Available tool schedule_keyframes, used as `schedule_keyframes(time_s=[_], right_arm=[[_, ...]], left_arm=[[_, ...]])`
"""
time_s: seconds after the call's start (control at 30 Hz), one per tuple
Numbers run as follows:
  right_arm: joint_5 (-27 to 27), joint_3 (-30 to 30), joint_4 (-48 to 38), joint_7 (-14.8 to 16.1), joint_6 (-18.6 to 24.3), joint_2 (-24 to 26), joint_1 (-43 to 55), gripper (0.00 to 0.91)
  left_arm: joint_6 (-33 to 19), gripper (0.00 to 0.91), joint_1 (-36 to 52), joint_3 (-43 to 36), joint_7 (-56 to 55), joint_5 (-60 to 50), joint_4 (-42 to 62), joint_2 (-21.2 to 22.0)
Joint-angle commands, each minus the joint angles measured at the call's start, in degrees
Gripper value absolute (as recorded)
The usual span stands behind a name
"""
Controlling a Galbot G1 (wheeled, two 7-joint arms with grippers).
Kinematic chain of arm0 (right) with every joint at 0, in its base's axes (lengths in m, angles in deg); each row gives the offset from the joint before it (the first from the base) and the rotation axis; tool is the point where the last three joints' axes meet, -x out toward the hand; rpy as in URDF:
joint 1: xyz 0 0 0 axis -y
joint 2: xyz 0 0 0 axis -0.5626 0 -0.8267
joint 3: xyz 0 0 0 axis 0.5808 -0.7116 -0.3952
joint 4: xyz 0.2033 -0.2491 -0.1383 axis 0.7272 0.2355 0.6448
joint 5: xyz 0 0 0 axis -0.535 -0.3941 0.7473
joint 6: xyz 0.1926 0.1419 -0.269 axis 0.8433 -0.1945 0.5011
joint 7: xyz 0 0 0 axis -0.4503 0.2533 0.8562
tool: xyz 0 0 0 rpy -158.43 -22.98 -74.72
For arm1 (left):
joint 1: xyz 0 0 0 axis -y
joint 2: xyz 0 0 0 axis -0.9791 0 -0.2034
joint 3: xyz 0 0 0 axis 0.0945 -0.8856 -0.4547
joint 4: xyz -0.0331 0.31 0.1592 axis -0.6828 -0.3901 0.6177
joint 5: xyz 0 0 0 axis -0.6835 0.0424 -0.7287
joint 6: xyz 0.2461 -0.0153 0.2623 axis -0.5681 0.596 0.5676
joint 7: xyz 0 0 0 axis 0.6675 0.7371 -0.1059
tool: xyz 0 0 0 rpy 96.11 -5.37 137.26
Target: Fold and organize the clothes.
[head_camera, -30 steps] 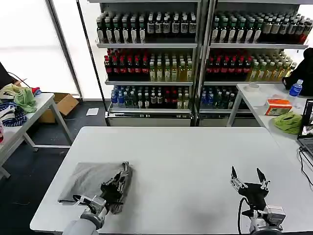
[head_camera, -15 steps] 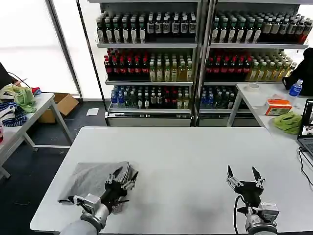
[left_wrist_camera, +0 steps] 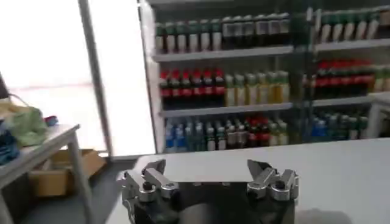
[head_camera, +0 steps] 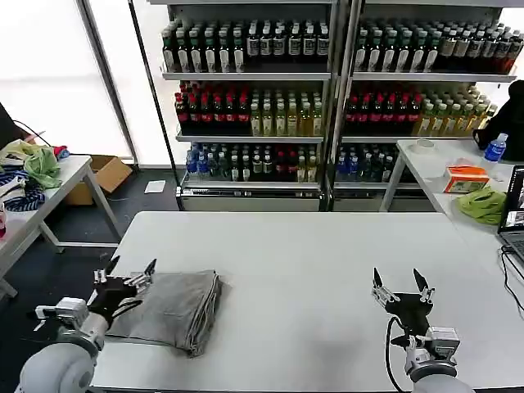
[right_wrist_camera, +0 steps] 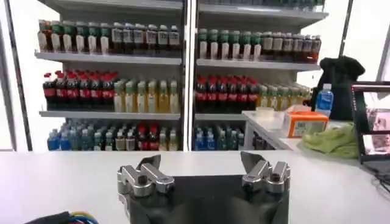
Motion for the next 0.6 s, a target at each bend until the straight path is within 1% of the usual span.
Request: schedule_keyframes(time_s=[0.03,0.17,0.6], right_arm=[[-0.6,-0.6,0.2,0.1,-0.2,0.9,1.3,0.907],[-0.7,-0.7,0.7,0.0,-0.6,0.9,1.0,0.907],[0.0,-0.9,0.2,-0.1,-0.6,0.2,0.6,0.907]], left_arm=[[-0.6,0.907,0.6,7.7,1.4,3.1,13.5,-3.1],[-1.1,0.907,0.6,7.0,2.8,3.3,17.0,-2.0],[0.6,0.907,-0.3,6.2,4.3,7.0,15.4,-0.4]])
